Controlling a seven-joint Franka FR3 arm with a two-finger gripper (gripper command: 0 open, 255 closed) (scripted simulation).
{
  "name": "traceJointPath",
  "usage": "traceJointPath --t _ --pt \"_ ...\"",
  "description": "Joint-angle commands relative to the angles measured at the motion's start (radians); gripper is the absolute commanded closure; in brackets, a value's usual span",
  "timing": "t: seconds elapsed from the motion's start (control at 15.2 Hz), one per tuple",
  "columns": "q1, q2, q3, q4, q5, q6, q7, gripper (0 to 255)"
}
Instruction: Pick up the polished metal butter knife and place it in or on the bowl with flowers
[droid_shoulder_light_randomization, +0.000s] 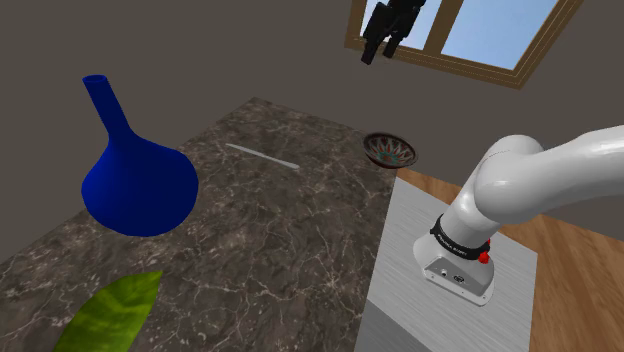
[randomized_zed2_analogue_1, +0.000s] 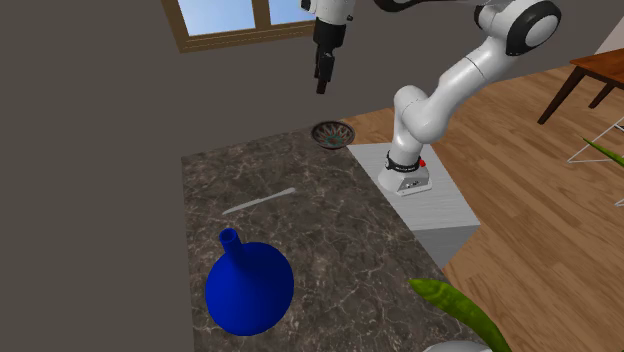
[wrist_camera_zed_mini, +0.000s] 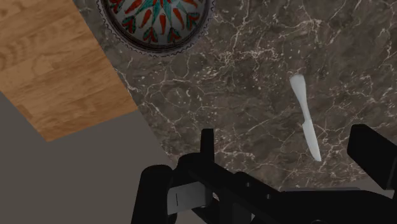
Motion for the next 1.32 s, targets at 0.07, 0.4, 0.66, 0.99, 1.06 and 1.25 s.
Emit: traceJointPath --t 0.07,0.4,0.66,0.99,1.06,1.25 --pt "0.005 0.024 0.006 -0.008 0.001 0.029 -0.004 0" --pt "0.030 0.156 0.040 -0.033 0.005 0.172 -0.024 0" --pt "0.046 0.277 0.068 -0.031 0.002 0.281 -0.037 0" --pt "0.062 0.442 0.105 -0.003 -0.013 0.403 -0.047 0" --pt "0.065 0.477 0.112 0.006 -0.019 0.425 -0.047 0" --pt "0.073 0.583 0.134 0.040 -0.040 0.488 -0.047 0"
